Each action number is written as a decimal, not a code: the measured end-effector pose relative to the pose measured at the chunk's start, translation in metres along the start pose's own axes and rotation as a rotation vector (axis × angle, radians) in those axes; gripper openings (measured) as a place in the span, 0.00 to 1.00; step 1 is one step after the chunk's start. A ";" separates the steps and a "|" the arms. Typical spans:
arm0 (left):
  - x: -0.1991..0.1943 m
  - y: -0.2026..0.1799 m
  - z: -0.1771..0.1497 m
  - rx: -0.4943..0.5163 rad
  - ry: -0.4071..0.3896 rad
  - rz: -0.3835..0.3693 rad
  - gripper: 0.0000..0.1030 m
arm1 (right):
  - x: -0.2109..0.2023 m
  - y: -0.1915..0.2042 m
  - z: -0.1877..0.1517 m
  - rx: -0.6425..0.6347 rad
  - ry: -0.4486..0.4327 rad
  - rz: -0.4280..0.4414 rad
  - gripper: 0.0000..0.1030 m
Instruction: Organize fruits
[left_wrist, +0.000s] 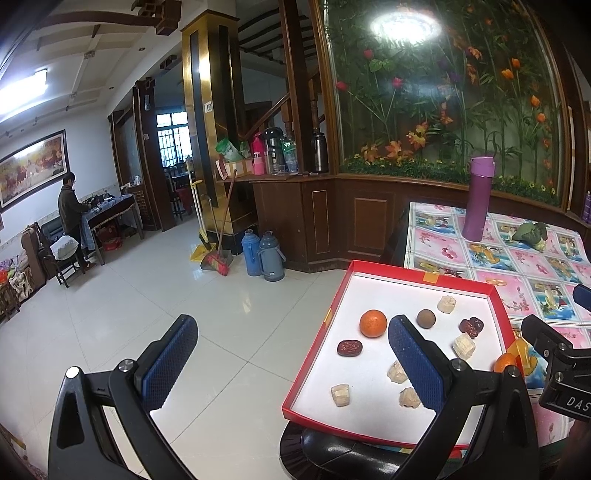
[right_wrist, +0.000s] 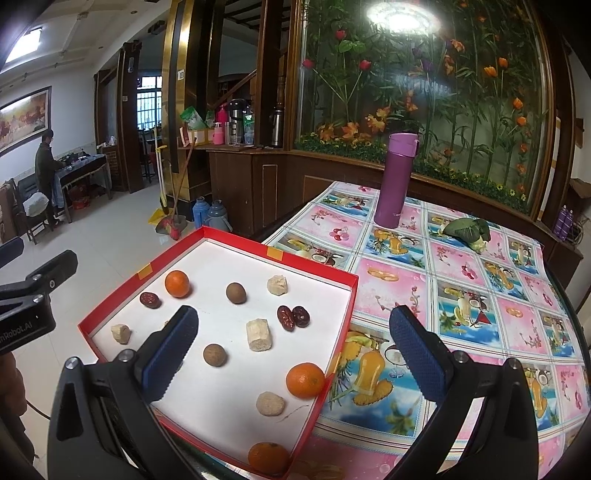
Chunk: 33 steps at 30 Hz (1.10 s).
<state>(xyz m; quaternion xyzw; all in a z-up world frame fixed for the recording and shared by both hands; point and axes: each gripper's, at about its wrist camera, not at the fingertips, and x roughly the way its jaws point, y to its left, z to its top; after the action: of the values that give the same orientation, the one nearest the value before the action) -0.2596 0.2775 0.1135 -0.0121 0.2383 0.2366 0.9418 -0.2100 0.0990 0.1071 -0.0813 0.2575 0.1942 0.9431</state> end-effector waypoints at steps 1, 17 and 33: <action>-0.001 0.000 0.000 0.002 -0.001 -0.001 1.00 | -0.001 0.000 0.001 0.000 -0.002 0.000 1.00; -0.012 -0.007 0.005 0.031 -0.026 -0.045 1.00 | -0.009 0.000 0.001 0.017 -0.015 -0.007 1.00; -0.012 -0.002 0.001 0.027 -0.028 -0.046 1.00 | -0.016 -0.002 0.000 0.016 -0.038 -0.022 1.00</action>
<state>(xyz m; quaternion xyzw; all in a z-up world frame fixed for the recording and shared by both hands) -0.2676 0.2701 0.1194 -0.0016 0.2277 0.2120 0.9504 -0.2217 0.0920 0.1151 -0.0731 0.2403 0.1834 0.9504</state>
